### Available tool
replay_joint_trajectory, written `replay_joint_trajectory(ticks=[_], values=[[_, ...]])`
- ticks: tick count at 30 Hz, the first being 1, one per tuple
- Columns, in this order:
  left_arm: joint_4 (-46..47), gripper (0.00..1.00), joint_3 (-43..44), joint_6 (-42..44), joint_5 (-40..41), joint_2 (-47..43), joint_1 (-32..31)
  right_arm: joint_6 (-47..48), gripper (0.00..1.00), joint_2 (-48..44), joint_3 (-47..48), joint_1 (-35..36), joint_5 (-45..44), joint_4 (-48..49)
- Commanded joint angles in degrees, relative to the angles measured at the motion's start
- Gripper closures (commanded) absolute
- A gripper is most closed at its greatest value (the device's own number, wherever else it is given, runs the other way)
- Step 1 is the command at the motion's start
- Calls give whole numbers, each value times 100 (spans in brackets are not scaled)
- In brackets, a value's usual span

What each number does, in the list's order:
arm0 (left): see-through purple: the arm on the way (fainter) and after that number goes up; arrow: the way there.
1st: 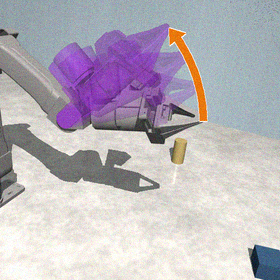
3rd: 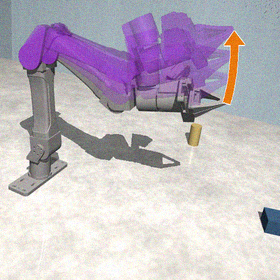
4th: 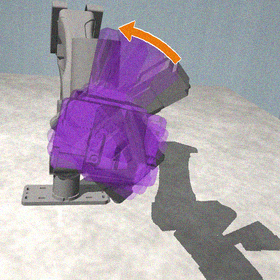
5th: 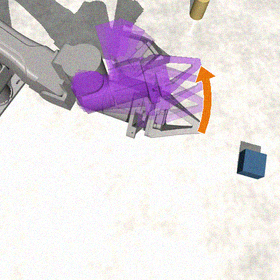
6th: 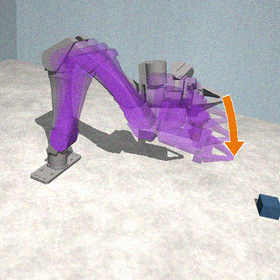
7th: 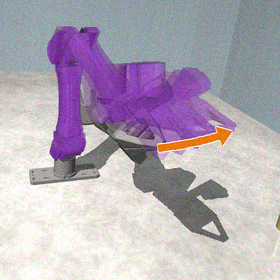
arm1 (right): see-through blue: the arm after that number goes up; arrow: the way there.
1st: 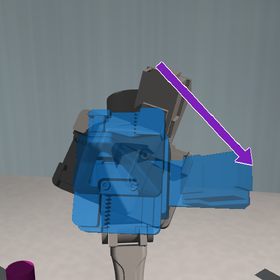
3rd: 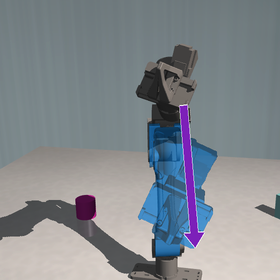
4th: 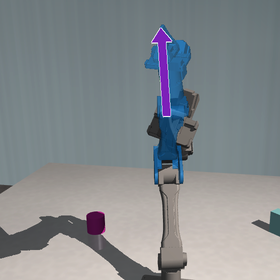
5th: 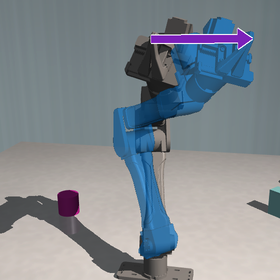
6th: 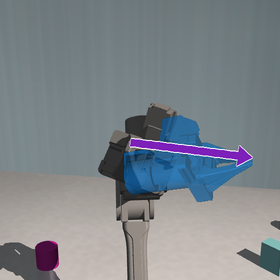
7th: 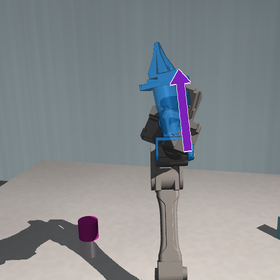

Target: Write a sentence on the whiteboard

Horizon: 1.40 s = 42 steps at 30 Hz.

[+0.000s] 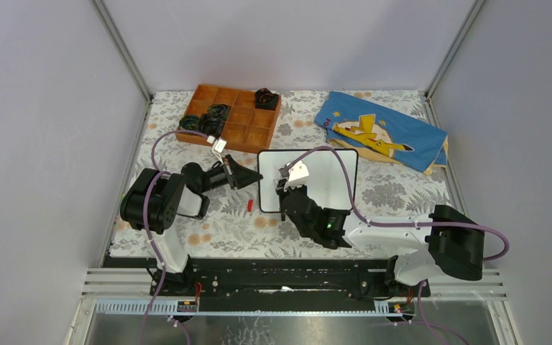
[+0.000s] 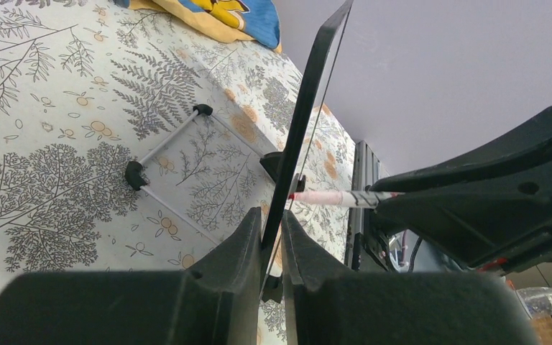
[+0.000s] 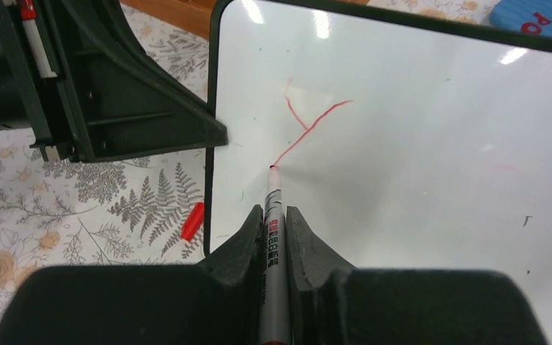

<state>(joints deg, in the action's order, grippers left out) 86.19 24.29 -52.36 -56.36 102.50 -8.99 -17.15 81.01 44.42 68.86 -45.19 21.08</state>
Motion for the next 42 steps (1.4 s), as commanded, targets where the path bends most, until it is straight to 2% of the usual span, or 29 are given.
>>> replay_joint_trajectory(ticks=[1,11,16,29,42], values=[[266,81,32,55,2,-130,-76,-144,100,121,125,26,-10,-204],[266,81,25,50,-3,-133,-74,211,100,-1154,-193,22,-597,-305],[259,81,23,50,-2,-145,-76,308,100,-1447,-488,-65,-760,-327],[170,81,31,113,-24,-179,-102,519,100,-1224,-478,-123,-370,396],[126,81,40,121,-24,-161,-101,556,100,-724,-232,-119,-237,516]])
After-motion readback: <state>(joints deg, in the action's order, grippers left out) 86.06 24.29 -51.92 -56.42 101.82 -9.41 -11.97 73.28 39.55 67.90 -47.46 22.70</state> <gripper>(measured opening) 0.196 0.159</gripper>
